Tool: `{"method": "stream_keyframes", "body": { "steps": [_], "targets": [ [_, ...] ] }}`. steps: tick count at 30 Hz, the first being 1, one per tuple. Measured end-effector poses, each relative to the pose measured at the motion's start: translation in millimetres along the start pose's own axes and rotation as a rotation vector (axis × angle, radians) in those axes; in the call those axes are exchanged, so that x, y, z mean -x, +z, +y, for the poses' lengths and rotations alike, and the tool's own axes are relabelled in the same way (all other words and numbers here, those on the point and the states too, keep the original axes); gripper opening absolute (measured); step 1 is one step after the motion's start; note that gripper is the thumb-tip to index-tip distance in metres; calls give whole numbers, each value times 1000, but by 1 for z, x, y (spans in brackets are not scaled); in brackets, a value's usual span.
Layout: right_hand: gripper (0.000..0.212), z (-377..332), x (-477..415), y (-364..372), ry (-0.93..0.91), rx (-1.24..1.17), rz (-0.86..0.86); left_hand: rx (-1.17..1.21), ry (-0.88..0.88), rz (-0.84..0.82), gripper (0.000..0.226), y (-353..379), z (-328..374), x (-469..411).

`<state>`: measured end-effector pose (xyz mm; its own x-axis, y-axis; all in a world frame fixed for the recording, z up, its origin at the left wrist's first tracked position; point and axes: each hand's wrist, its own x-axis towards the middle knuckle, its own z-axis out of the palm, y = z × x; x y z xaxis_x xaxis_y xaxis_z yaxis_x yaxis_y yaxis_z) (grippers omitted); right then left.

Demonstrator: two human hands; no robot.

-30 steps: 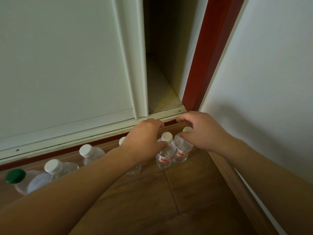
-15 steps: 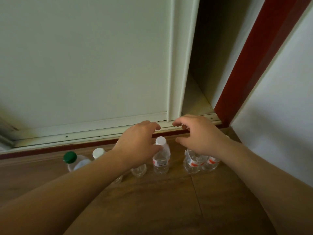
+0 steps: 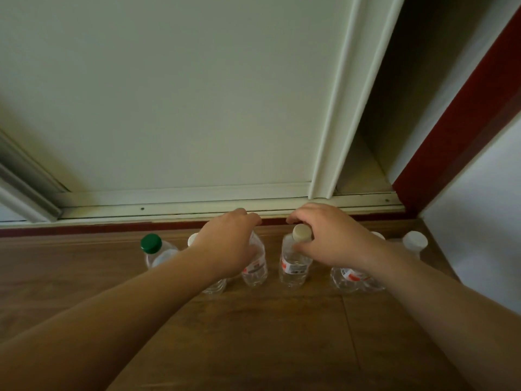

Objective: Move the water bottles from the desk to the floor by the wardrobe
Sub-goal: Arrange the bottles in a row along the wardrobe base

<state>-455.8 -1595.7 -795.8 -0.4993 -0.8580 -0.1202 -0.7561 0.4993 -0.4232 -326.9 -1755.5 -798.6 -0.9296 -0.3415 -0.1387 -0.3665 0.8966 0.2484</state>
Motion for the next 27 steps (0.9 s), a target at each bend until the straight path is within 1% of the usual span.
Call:
{"method": "stream_keyframes", "body": {
  "steps": [5, 8, 13, 18, 22, 27],
  "targets": [
    [43, 10, -2, 10, 5, 13, -1, 14, -38, 3, 46, 8, 2, -8],
    [40, 13, -3, 13, 12, 16, 15, 38, -31, 9, 41, 10, 3, -9],
    [36, 11, -2, 14, 32, -9, 25, 75, -7, 4, 42, 10, 6, -7],
    [35, 12, 5, 13, 52, -39, 41, 111, 28, 4, 39, 12, 11, -3],
    [33, 14, 9, 6, 52, -24, 72, 133, 43, -2, 40, 10, 19, -2],
    [33, 18, 20, 3, 55, -2, 55, 145, 91, 4, 40, 10, 32, -1]
  ]
}}
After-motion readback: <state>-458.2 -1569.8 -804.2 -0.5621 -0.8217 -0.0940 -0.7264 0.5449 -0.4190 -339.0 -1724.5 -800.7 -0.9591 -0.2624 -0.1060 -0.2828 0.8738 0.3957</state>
